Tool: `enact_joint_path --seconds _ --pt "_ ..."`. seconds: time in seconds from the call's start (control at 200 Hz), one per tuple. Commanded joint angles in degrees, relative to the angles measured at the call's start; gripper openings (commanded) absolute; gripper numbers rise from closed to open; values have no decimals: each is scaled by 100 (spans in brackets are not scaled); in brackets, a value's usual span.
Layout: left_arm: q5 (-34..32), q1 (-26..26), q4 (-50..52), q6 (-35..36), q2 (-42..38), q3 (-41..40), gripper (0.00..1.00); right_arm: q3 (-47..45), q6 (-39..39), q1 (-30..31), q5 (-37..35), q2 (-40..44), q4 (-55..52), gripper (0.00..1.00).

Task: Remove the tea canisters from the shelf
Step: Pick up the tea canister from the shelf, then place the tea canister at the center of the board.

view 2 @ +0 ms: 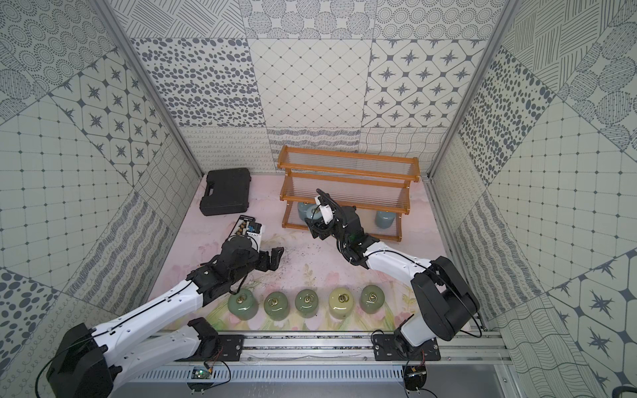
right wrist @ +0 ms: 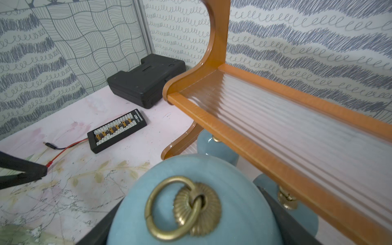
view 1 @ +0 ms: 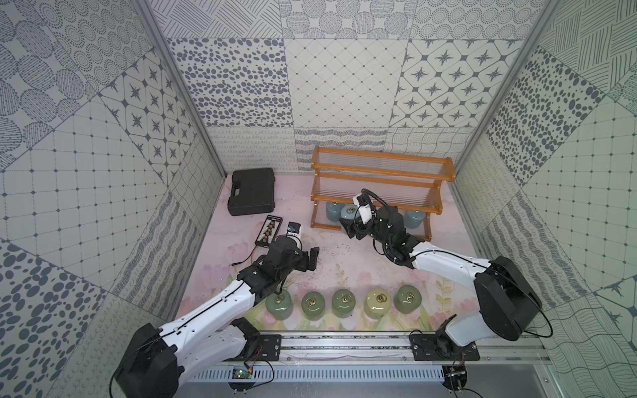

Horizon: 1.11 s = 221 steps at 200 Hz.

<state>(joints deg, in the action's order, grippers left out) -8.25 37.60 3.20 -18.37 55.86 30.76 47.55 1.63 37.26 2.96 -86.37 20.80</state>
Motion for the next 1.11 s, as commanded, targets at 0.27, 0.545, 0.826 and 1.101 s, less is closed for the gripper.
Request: enact_joint_path --seconds 0.27,0.545,0.826,1.101 --pt "38 -16 -75 -245 -426 -207 100 -774 547 574 -686 548 945 70" --pt "76 -21 -30 -338 -399 -202 100 -960 661 859 -713 251 1139 70" --pt "89 -19 -35 -404 -383 -184 100 -1037 810 992 -537 -162 1452 70" --pt "111 -17 -28 -404 -277 -123 100 -1020 931 1077 -443 -619 1724 70"
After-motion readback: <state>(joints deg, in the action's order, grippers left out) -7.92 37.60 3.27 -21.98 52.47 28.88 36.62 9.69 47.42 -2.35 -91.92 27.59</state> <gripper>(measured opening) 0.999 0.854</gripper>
